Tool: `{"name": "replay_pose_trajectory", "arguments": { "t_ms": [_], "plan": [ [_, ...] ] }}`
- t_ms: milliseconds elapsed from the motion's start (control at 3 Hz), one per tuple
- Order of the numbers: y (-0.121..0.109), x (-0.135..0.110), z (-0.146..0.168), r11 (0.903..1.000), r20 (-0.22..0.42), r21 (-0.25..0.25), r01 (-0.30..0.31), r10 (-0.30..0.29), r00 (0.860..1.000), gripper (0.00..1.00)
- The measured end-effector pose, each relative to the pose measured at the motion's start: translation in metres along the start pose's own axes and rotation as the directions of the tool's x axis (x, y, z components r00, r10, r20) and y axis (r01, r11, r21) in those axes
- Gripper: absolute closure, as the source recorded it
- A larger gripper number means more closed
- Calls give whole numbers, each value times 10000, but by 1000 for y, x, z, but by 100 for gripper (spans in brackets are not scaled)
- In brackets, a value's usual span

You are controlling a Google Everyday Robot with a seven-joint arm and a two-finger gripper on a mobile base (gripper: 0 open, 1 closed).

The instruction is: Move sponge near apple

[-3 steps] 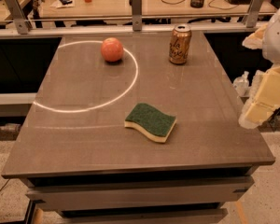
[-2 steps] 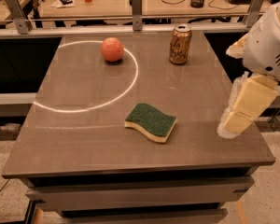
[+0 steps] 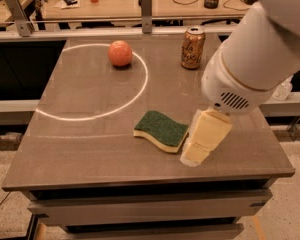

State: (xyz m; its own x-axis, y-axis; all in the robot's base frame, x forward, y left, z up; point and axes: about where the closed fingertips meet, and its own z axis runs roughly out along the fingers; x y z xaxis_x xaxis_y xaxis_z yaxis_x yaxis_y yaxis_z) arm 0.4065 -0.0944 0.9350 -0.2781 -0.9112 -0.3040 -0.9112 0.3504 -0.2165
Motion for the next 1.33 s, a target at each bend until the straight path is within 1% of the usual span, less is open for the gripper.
{"name": "replay_pose_trajectory", "arguments": {
  "t_ms": [333,667,1000,1333],
  "plan": [
    [-2,-16,37,9997,-142,-89,-231,229,9996,0],
    [-7,-24,66,9980,-294,-391,-491,480,9984,0],
    [-6,-29,89,9941,-304,-793,-743,721,9969,0],
    [5,-35,114,9827,-588,-1394,-1223,1151,9916,0]
  ]
}}
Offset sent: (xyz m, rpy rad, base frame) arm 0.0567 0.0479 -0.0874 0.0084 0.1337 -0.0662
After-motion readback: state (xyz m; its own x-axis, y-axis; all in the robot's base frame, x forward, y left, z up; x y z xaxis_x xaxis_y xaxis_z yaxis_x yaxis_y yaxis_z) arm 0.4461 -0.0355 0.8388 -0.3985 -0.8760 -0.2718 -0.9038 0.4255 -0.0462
